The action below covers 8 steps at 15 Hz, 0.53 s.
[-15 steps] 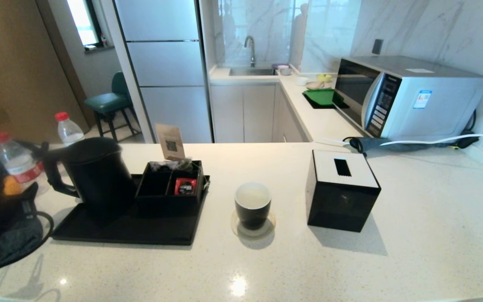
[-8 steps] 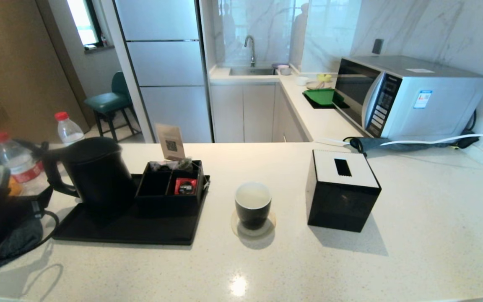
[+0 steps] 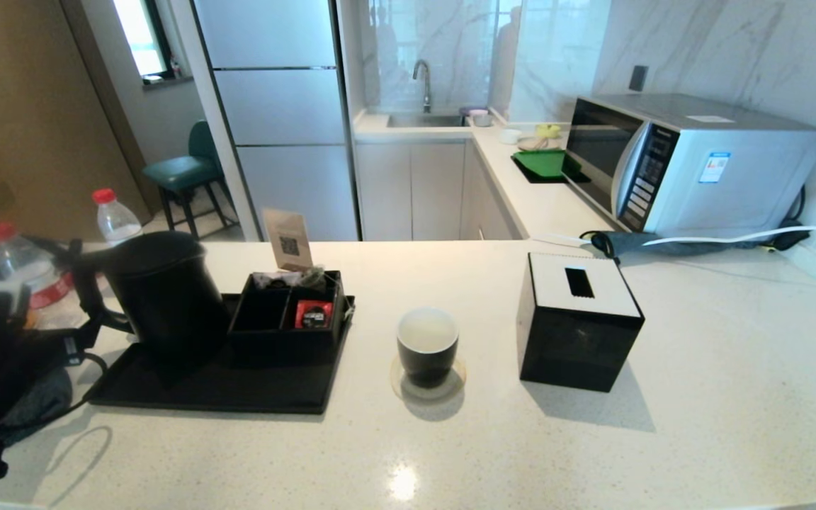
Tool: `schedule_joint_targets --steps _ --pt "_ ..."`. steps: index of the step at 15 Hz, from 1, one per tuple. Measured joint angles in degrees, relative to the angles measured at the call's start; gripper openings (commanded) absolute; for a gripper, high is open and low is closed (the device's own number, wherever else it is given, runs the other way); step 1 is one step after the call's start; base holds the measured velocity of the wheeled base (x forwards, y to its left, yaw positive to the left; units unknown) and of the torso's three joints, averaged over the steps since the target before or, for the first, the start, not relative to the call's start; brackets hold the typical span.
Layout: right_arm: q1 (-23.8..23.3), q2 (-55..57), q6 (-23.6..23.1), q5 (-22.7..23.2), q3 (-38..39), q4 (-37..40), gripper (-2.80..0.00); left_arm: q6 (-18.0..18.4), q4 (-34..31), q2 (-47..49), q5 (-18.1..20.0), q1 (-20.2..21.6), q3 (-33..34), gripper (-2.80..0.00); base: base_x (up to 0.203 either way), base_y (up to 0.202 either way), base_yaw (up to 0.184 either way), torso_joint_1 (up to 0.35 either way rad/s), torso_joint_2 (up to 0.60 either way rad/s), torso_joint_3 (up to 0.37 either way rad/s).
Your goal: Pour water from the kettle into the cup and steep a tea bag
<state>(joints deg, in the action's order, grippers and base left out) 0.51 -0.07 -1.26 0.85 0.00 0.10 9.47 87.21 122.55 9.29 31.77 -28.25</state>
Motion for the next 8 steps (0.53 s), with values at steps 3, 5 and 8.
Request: schedule_joint_targets --steps 3,5,8 --pt "0.00 0.00 0.05 -0.01 0.00 0.00 -2.80 0.03 -0.02 0.57 -0.01 0.12 -0.28 0.00 0.000 0.000 0.000 0.000 0.00 0.000" --pt "0.00 0.00 0.03 0.00 0.00 0.00 -2.80 0.00 -0.02 1.05 -0.04 0.26 -1.37 0.00 0.000 0.000 0.000 0.000 0.00 0.000" --pt "0.00 0.00 0.03 0.00 0.00 -0.02 -2.80 -0.24 0.00 1.81 -0.17 0.28 -3.75 0.00 0.000 0.000 0.000 0.000 0.00 0.000"
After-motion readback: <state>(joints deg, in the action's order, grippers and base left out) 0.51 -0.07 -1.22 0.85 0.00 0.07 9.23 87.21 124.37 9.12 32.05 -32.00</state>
